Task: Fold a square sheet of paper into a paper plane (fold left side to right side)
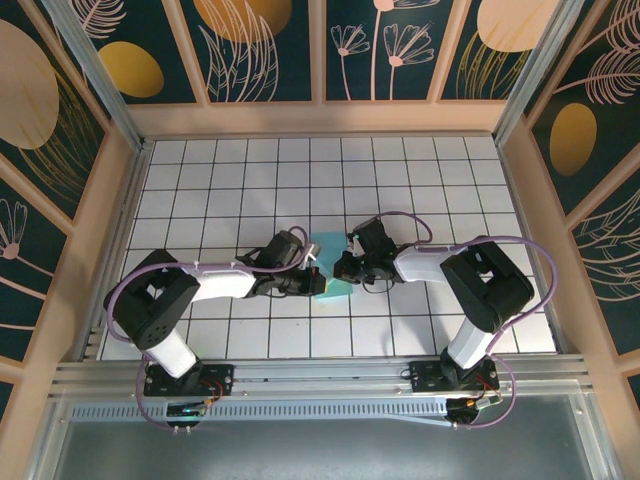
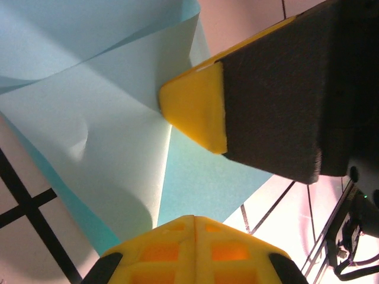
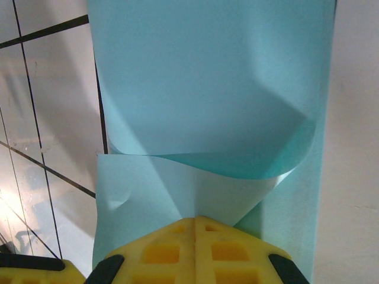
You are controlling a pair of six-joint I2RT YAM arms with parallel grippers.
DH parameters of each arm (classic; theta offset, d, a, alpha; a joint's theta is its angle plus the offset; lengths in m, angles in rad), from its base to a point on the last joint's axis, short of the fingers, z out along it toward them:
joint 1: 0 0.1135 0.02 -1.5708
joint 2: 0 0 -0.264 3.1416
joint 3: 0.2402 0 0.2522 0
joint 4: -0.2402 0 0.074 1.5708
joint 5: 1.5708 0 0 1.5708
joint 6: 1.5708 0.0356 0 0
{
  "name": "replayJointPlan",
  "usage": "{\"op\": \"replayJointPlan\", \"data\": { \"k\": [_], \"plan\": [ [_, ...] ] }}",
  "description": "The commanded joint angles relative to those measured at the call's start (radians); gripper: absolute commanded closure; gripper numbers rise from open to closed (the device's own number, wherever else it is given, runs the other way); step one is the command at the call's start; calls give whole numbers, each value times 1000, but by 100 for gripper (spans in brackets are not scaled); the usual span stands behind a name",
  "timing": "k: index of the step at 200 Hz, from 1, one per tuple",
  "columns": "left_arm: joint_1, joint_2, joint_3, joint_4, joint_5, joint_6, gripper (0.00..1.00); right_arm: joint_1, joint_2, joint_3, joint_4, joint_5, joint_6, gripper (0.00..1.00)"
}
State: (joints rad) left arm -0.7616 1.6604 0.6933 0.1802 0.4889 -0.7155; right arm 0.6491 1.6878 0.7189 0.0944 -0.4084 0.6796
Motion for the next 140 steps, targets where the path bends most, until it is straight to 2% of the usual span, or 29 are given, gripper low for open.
{"op": "replayJointPlan", "data": {
  "k": [1, 140],
  "plan": [
    [-9, 21, -20, 5, -13, 14, 100, 12, 4, -14, -14, 15, -13, 100],
    [-21, 29, -40, -10, -55, 24, 100, 15, 15, -4, -24, 14, -17, 100]
  ]
}}
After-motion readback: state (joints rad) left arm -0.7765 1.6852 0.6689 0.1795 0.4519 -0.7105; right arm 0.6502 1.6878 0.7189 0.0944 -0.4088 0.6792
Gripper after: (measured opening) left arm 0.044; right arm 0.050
